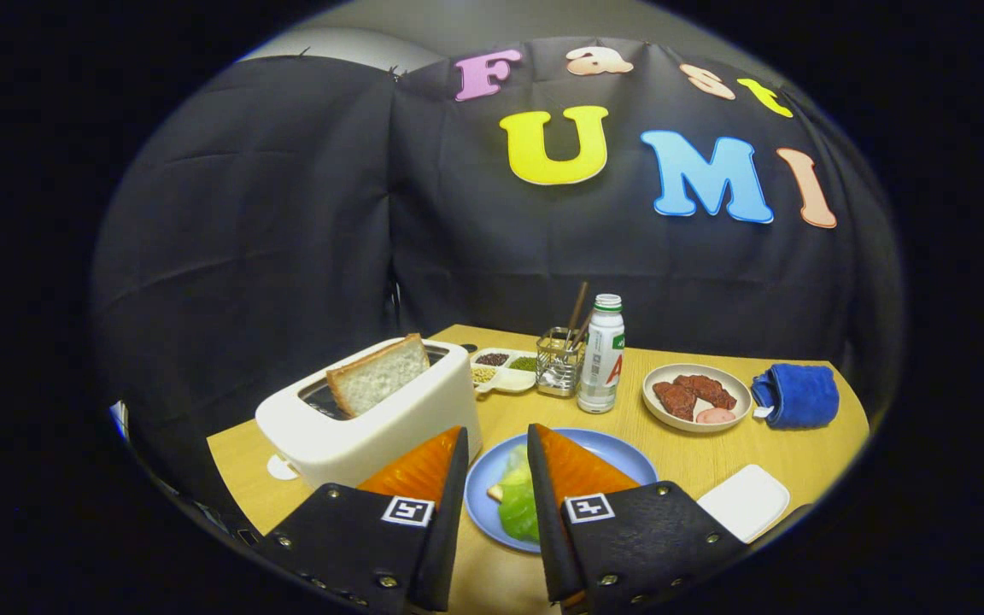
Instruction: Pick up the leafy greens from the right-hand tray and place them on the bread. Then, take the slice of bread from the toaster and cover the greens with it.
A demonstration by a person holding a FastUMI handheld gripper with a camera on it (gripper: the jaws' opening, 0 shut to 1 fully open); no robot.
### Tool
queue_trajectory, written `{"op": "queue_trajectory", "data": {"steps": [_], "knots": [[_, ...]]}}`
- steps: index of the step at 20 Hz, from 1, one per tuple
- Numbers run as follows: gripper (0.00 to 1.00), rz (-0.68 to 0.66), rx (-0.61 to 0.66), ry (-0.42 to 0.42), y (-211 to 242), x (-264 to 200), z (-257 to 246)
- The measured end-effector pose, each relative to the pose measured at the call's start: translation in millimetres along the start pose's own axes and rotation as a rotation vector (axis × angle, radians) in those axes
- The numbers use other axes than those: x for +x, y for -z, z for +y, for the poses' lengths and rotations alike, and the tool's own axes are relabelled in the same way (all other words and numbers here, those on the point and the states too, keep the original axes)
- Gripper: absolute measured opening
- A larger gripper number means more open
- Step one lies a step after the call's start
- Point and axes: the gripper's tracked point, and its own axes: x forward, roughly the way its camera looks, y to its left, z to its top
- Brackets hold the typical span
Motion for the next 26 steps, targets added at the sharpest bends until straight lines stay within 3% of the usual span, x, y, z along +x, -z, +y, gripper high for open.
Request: {"op": "queue_trajectory", "data": {"steps": [4,15,19,26], "knots": [[0.42,-0.008,-0.077,-0.027,-1.5,1.3,23.5],[0.41,-0.031,-0.069,-0.078,-15.4,12.7,102.4],[0.42,-0.011,-0.107,-0.044,-9.7,38.0,117.4],[0.39,-0.04,-0.086,0.113,-13.8,70.9,98.4]]}}
